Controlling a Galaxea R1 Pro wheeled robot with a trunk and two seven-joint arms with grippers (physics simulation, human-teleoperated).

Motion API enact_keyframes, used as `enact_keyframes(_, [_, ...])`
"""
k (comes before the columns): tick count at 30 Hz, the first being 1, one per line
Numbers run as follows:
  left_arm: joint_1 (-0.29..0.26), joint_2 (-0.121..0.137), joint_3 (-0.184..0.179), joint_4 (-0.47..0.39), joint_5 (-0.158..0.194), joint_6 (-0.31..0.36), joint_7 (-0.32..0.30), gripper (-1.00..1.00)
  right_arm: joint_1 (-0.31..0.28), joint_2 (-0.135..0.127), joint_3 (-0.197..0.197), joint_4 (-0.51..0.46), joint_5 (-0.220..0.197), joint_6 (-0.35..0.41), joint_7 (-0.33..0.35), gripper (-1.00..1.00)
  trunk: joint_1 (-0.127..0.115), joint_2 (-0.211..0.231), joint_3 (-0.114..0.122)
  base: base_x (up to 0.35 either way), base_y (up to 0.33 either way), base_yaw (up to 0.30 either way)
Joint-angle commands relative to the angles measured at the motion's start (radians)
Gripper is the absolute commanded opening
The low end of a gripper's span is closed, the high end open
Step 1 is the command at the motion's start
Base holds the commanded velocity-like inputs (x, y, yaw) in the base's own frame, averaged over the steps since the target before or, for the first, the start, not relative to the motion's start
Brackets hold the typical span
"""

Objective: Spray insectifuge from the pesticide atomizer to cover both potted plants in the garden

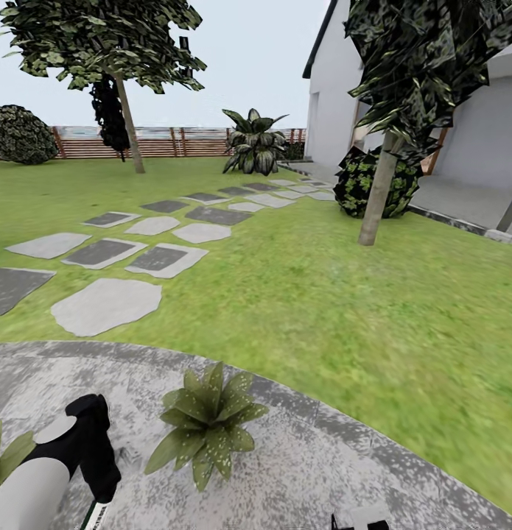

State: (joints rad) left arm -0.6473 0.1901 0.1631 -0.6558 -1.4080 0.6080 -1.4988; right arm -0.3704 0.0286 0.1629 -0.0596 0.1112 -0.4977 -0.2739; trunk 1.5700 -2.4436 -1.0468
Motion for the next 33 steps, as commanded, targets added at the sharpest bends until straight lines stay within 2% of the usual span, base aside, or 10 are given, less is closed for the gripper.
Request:
enact_keyframes(1, [0.0,-0.001,0.004,0.002,-0.006,0.01,0.005,-1.0,-0.001,0.0,0.003,0.001,0.01,0.0,-0.01,1.0,-0.001,0.0,-0.001,-0.209,0.24,0.0])
enact_keyframes(5, [-0.001,-0.005,0.007,0.007,-0.004,0.01,0.023,-1.0,-0.001,0.001,0.003,0.001,0.01,0.001,-0.011,1.0,-0.001,0.0,-0.001,-0.081,0.305,-0.039])
enact_keyframes(10, [-0.002,-0.011,0.01,0.006,-0.002,0.012,0.022,-1.0,-0.001,0.001,0.003,0.001,0.01,0.001,-0.011,1.0,-0.001,0.0,-0.001,0.046,0.312,-0.238])
enact_keyframes(17, [0.0,-0.014,0.01,0.011,0.001,0.012,0.017,-1.0,-0.001,0.002,0.003,0.0,0.01,-0.002,-0.011,1.0,-0.001,0.0,-0.001,0.021,0.038,-0.107])
enact_keyframes(20, [0.001,-0.01,0.019,0.047,0.0,0.012,0.021,-1.0,-0.001,0.002,0.003,0.0,0.01,-0.001,-0.011,1.0,-0.001,0.0,-0.001,0.0,0.001,-0.003])
enact_keyframes(25, [0.002,0.0,0.083,0.073,-0.001,0.004,0.03,-1.0,-0.001,0.002,0.003,0.001,0.01,-0.001,-0.011,1.0,-0.001,0.0,-0.001,0.0,0.0,0.0])
enact_keyframes(31, [0.013,-0.009,0.093,0.074,-0.002,0.003,0.035,-1.0,-0.001,0.002,0.003,0.001,0.01,-0.001,-0.011,1.0,-0.001,0.0,-0.001,0.0,0.0,0.0])
enact_keyframes(33, [0.014,-0.01,0.094,0.074,-0.002,0.003,0.062,-1.0,-0.001,0.001,0.002,0.001,0.009,-0.001,-0.011,1.0,-0.001,0.0,-0.001,0.0,0.0,0.0])
